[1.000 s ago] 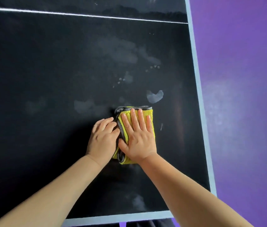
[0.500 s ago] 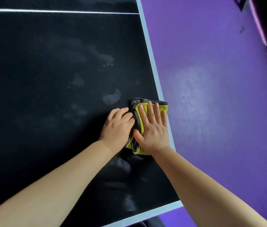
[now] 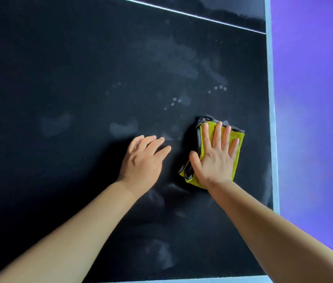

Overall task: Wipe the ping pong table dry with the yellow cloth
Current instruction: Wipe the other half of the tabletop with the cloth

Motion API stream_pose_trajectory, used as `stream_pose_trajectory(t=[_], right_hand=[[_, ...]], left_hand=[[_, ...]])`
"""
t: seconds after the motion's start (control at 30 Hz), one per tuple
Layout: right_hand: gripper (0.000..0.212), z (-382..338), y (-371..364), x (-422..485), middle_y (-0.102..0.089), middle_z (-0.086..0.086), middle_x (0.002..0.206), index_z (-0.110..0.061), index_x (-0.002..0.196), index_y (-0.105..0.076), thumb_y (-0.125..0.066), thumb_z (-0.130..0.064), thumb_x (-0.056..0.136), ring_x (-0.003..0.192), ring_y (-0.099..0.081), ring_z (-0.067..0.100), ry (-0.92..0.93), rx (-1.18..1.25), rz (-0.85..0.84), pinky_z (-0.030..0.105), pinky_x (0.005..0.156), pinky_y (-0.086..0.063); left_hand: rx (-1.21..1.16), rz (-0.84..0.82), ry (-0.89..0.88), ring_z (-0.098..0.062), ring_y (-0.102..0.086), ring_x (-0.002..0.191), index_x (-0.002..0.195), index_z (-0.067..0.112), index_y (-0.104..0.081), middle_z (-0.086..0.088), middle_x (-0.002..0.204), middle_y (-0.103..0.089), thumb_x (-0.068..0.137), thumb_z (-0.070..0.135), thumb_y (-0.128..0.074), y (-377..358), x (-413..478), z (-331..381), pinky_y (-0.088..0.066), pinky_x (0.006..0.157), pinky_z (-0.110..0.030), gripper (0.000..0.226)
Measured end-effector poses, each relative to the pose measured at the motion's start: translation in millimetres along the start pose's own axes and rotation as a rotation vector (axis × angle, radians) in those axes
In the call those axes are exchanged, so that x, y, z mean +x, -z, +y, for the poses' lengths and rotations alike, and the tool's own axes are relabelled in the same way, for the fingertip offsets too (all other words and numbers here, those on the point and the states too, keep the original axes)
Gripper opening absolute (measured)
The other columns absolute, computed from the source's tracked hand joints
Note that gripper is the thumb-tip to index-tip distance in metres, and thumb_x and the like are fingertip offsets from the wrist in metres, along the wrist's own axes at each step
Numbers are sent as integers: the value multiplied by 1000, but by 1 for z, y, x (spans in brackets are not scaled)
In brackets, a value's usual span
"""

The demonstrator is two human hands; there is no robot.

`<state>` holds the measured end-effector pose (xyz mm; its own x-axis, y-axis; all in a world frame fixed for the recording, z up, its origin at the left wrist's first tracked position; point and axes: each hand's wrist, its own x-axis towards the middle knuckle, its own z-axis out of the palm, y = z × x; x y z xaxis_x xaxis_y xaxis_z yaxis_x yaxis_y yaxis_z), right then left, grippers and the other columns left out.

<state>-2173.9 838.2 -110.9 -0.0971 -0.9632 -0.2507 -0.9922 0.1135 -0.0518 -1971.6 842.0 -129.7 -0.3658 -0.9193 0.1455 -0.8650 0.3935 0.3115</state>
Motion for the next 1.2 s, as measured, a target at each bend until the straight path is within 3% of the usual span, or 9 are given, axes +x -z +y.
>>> stream_pose_trajectory(t=[0.47,0.73,0.83,0.97,1.2], right_hand=[[83,-257,-16,10,-4,15,164,-24,157,-13,-33,-57,84,150,3,38,468,-86,-4,58,118,4],[79,-364,-24,2,6,13,164,-27,158,-2,-30,-60,91,149,14,37,705,-132,-51,60,117,7],[76,-373,-24,8,8,11,165,-30,157,-1,-30,-57,93,150,14,35,776,-141,-60,58,118,7],[74,-355,-21,14,6,7,165,-32,158,-1,-32,-54,94,151,12,31,810,-120,-58,52,120,9],[75,-250,-8,40,2,5,165,-33,157,-6,-22,-54,87,151,10,28,645,-47,-42,50,121,8]], left_hand=[[52,160,358,-25,-57,109,112,16,-69,-6,119,-63,83,14,-50,86,-97,-174,-35,103,-42,35],[155,192,579,-27,-55,108,113,11,-67,-6,120,-63,84,14,-43,113,-140,-226,-37,97,-43,38],[170,189,635,-28,-54,108,114,11,-66,-6,121,-62,83,12,-43,119,-141,-228,-39,95,-45,39],[225,110,670,-28,-51,116,117,9,-64,-8,127,-59,81,6,-59,120,-124,-217,-31,103,-44,36],[317,-92,522,-28,-33,136,135,9,-49,-12,144,-43,90,28,-55,102,-55,-172,-14,114,-47,50]])
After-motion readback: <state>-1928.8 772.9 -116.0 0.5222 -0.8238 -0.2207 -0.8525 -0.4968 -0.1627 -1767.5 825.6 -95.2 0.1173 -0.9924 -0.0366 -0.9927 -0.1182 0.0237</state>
